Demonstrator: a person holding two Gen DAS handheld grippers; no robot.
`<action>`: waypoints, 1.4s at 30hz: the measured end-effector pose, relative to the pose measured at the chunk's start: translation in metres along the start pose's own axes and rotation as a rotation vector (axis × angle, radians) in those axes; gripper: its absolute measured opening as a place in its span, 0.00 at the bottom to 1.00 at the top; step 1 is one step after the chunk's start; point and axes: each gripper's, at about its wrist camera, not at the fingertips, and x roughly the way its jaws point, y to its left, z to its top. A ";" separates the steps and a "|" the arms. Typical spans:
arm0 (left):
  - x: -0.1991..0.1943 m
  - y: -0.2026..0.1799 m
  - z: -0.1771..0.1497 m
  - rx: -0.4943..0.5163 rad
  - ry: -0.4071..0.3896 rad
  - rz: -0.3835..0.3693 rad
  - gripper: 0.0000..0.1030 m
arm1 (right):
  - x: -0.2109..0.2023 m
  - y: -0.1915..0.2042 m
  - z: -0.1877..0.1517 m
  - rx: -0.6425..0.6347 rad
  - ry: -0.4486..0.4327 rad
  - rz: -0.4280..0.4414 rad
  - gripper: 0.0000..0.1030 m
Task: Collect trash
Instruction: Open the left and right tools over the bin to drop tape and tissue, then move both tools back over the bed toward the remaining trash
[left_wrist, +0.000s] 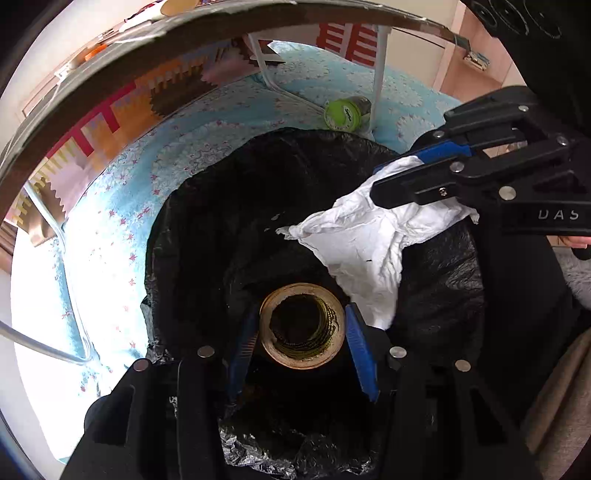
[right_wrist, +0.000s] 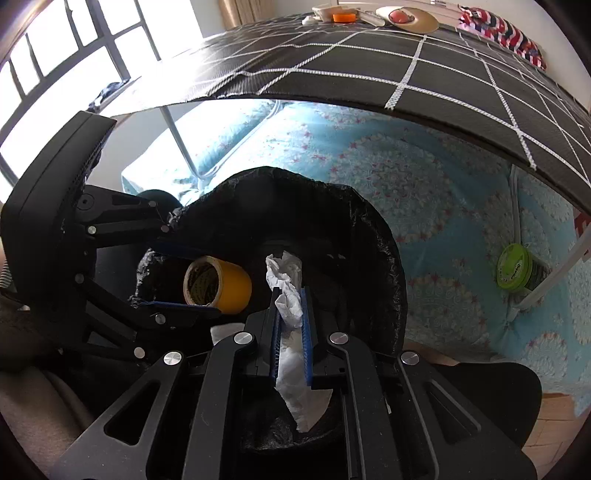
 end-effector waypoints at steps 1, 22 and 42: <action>0.004 -0.002 0.000 0.013 0.009 0.008 0.45 | 0.005 0.002 -0.001 -0.009 0.015 -0.016 0.11; 0.032 -0.009 -0.001 0.044 0.082 -0.038 0.45 | 0.035 0.008 -0.014 -0.014 0.142 -0.053 0.40; -0.004 -0.003 0.009 0.003 0.010 -0.027 0.57 | 0.000 -0.006 -0.005 0.043 0.023 -0.052 0.55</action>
